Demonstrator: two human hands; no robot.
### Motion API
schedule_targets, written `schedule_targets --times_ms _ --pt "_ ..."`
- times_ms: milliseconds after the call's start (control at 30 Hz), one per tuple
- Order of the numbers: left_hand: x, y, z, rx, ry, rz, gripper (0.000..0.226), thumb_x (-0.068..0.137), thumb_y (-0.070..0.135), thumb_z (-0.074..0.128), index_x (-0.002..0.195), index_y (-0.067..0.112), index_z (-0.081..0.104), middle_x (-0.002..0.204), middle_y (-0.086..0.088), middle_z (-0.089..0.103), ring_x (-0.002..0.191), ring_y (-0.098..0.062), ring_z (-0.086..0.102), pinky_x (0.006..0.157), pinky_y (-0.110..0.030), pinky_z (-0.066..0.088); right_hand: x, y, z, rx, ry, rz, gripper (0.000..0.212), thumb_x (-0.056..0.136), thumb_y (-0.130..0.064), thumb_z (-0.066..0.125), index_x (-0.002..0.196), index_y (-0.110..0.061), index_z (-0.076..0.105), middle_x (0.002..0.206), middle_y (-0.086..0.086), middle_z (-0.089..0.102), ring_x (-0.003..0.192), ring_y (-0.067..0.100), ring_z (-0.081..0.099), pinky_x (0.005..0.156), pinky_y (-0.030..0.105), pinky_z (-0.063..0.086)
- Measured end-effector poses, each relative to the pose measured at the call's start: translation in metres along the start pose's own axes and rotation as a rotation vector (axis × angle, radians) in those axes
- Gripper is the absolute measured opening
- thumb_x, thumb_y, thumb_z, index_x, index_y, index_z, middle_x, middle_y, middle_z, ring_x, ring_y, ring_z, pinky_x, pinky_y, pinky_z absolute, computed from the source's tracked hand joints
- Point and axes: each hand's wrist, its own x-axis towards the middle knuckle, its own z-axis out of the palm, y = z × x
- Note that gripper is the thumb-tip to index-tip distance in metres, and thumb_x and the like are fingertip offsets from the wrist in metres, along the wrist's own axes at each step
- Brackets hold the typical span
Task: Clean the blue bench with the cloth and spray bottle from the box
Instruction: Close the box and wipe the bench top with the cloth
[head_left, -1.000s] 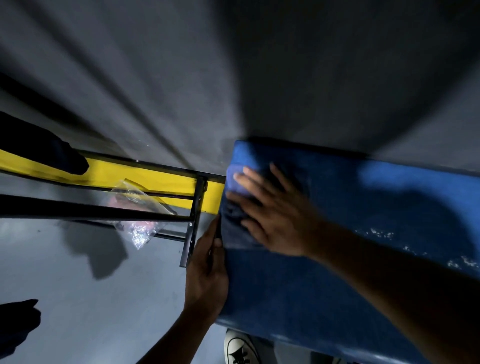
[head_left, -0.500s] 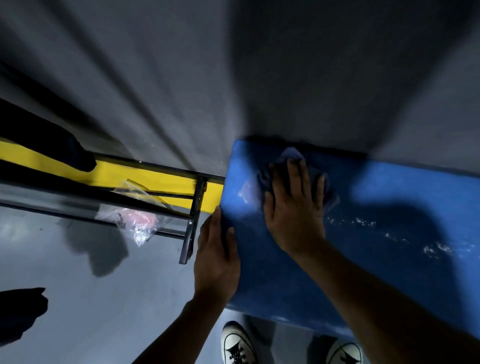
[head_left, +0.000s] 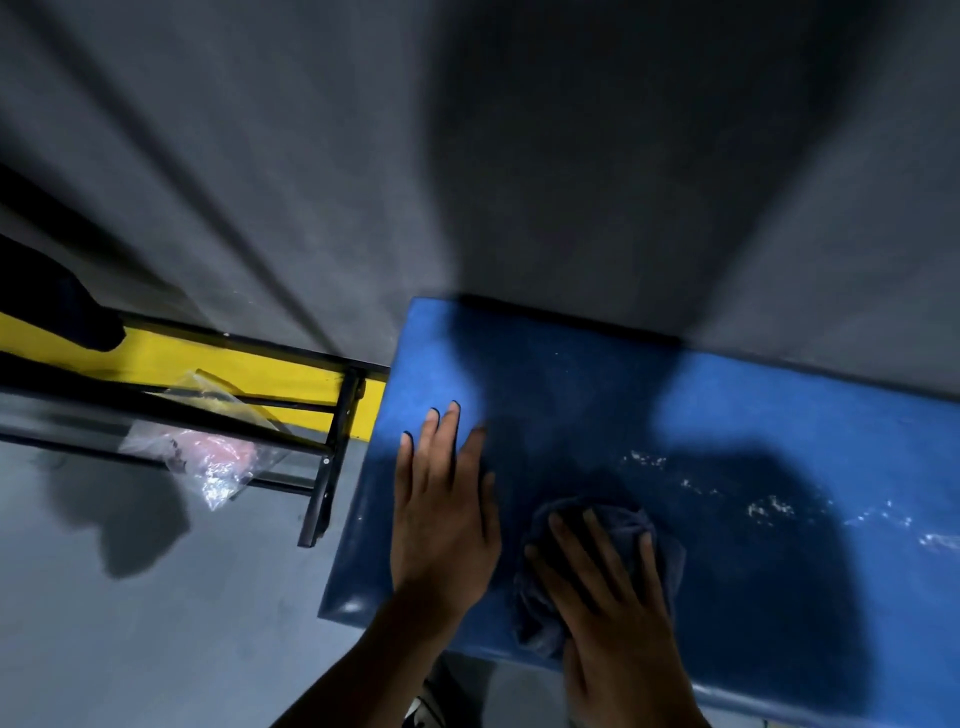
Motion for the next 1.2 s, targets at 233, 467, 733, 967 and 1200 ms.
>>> schedule_targets --times_ms 233,467,733,967,1200 --pt "0.0 0.0 0.008 0.006 0.08 -0.001 0.049 0.099 0.02 0.041 0.147 0.016 0.049 0.165 -0.01 0.033 0.156 -0.027 0.024 0.126 -0.052 0.019 0.023 0.036 0.0 -0.037 -0.052 -0.308 0.079 0.069 -0.057 0.066 0.144 -0.034 0.055 0.163 0.0 0.038 0.154 0.027 0.028 0.112 0.071 0.029" --pt "0.003 0.0 0.013 0.027 0.119 -0.005 0.049 0.097 0.018 0.042 0.144 0.014 0.051 0.163 -0.009 0.036 0.154 -0.029 0.03 0.124 -0.054 0.023 0.1 0.081 -0.012 -0.087 -0.099 -0.52 0.071 0.085 -0.063 0.054 0.15 -0.035 0.047 0.166 -0.002 0.033 0.156 0.026 0.023 0.12 0.067 0.02" --pt "0.004 0.0 0.013 0.037 0.135 0.003 0.049 0.095 0.016 0.042 0.142 0.013 0.054 0.161 -0.01 0.039 0.152 -0.031 0.032 0.123 -0.057 0.024 0.179 0.078 -0.009 -0.042 0.148 -0.19 0.056 0.081 -0.042 0.054 0.134 -0.029 0.065 0.151 0.001 0.054 0.142 0.031 0.047 0.115 0.063 0.026" --pt "0.002 0.003 0.012 0.074 0.129 -0.004 0.045 0.097 0.014 0.041 0.14 0.013 0.054 0.16 -0.011 0.04 0.151 -0.032 0.033 0.123 -0.056 0.024 0.176 0.06 -0.007 0.044 0.127 0.314 0.063 0.085 -0.051 0.049 0.14 -0.022 0.057 0.153 0.01 0.048 0.144 0.038 0.039 0.118 0.067 0.014" --pt "0.002 0.009 0.009 0.127 0.102 -0.019 0.046 0.097 0.018 0.04 0.142 0.014 0.052 0.16 -0.012 0.039 0.153 -0.031 0.031 0.124 -0.055 0.024 0.099 0.064 -0.015 0.081 0.122 0.395 0.061 0.086 -0.044 0.053 0.142 -0.022 0.057 0.155 0.008 0.047 0.15 0.034 0.034 0.118 0.068 0.019"
